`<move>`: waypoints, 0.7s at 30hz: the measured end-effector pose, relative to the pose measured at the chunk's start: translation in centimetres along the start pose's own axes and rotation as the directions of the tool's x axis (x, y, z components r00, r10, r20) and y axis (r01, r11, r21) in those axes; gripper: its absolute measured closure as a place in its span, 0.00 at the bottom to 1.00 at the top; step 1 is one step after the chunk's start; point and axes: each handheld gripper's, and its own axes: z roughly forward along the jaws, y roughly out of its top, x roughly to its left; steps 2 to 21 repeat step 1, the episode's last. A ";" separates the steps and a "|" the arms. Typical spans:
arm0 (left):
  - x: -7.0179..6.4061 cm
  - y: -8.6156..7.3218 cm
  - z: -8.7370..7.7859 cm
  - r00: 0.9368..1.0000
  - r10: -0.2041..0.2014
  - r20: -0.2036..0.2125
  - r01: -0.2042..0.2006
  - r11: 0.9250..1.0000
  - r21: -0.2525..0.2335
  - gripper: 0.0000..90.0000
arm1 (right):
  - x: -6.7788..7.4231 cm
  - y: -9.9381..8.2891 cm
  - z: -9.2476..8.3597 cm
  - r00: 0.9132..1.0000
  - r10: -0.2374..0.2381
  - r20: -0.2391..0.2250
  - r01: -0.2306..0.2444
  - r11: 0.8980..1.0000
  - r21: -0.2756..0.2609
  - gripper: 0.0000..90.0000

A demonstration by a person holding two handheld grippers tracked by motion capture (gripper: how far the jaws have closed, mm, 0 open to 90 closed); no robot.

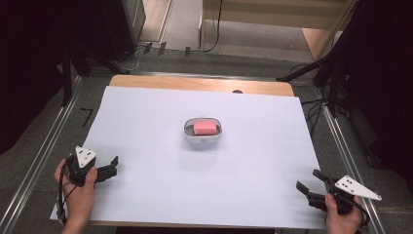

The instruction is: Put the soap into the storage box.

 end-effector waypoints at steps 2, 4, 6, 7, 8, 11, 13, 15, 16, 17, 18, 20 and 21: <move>0.0 0.0 0.0 1.000 -0.001 0.000 0.001 1.000 -0.001 0.08 | 0.0 0.0 0.1 1.000 -0.005 0.005 0.005 1.000 0.007 0.16; 0.0 0.0 0.0 1.000 -0.001 0.000 0.001 1.000 -0.001 0.08 | 0.0 0.0 0.1 1.000 -0.005 0.005 0.005 1.000 0.007 0.16; 0.0 0.0 0.0 1.000 -0.001 0.000 0.001 1.000 -0.001 0.08 | 0.0 0.0 0.1 1.000 -0.005 0.005 0.005 1.000 0.007 0.16; 0.0 0.0 0.0 1.000 -0.001 0.000 0.001 1.000 -0.001 0.08 | 0.0 0.0 0.1 1.000 -0.005 0.005 0.005 1.000 0.007 0.16; 0.0 0.0 0.0 1.000 -0.001 0.000 0.001 1.000 -0.001 0.08 | 0.0 0.0 0.1 1.000 -0.005 0.005 0.005 1.000 0.007 0.16; 0.0 0.0 0.0 1.000 -0.001 0.000 0.001 1.000 -0.001 0.08 | 0.0 0.0 0.1 1.000 -0.005 0.005 0.005 1.000 0.007 0.16; 0.0 0.0 0.0 1.000 -0.001 0.000 0.001 1.000 -0.001 0.08 | 0.0 0.0 0.1 1.000 -0.005 0.005 0.005 1.000 0.007 0.16; 0.0 0.0 0.0 1.000 -0.001 0.000 0.001 1.000 -0.001 0.08 | 0.0 0.0 0.1 1.000 -0.005 0.005 0.005 1.000 0.007 0.16; 0.0 0.0 0.0 1.000 -0.001 0.000 0.001 1.000 -0.001 0.08 | 0.0 0.0 0.1 1.000 -0.005 0.005 0.005 1.000 0.007 0.16; 0.0 0.0 0.0 1.000 -0.001 0.000 0.001 1.000 -0.001 0.08 | 0.0 0.0 0.1 1.000 -0.005 0.005 0.005 1.000 0.007 0.16; 0.0 0.0 0.0 1.000 -0.001 0.000 0.001 1.000 -0.001 0.08 | 0.0 0.0 0.1 1.000 -0.005 0.005 0.005 1.000 0.007 0.16; 0.0 0.0 0.0 1.000 -0.001 0.000 0.001 1.000 -0.001 0.08 | 0.0 0.0 0.1 1.000 -0.005 0.005 0.005 1.000 0.007 0.16; 0.0 0.0 0.0 1.000 -0.001 0.000 0.001 1.000 -0.001 0.08 | 0.0 0.0 0.1 1.000 -0.005 0.005 0.005 1.000 0.007 0.16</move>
